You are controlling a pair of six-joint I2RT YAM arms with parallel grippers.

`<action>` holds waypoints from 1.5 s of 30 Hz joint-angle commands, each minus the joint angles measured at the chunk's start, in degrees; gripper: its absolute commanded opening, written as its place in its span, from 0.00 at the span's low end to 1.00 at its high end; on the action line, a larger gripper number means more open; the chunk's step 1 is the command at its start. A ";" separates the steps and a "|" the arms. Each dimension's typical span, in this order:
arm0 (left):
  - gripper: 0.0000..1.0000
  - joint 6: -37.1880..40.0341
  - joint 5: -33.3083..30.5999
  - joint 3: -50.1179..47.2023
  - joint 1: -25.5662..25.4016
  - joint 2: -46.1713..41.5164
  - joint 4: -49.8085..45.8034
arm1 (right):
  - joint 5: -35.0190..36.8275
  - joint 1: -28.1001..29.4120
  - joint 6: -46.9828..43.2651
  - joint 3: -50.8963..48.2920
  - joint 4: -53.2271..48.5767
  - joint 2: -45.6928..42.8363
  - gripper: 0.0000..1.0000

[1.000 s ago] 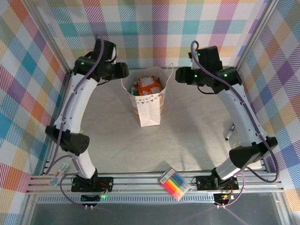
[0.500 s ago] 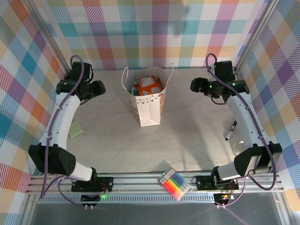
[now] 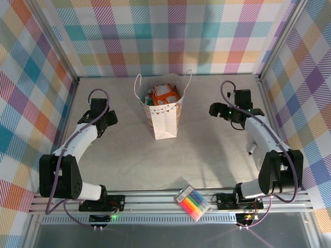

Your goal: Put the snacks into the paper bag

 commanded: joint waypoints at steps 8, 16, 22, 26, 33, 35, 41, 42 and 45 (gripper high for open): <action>0.77 5.53 -4.35 -6.00 1.49 4.47 18.43 | 4.76 -3.09 -7.62 -11.50 23.68 1.32 0.98; 0.87 7.62 -2.07 -10.78 2.64 6.24 28.24 | 3.72 -5.82 -11.62 -18.88 37.55 4.47 1.00; 0.97 6.52 2.75 -18.09 2.85 6.64 41.64 | 0.13 -8.58 -10.58 -24.67 48.57 4.99 1.00; 1.00 6.84 4.26 -19.81 2.94 7.43 45.04 | -1.72 -8.57 -11.43 -28.16 54.03 3.99 1.00; 1.00 10.59 6.65 -27.75 0.91 5.78 59.06 | -2.86 -8.28 -12.35 -33.81 64.12 3.14 0.99; 1.00 12.23 6.39 -30.36 -0.66 8.16 66.46 | -3.47 -7.98 -12.89 -34.28 65.58 3.79 0.99; 1.00 12.49 4.30 -31.85 -1.33 9.88 70.64 | -1.69 -7.12 -13.23 -35.45 70.25 6.74 0.99; 1.00 12.15 3.45 -30.49 -1.32 9.92 67.94 | -0.88 -6.63 -13.63 -34.85 68.45 6.44 0.99; 1.00 12.11 3.27 -29.89 -1.32 10.04 66.72 | 0.41 -5.97 -13.91 -34.51 68.28 6.63 0.99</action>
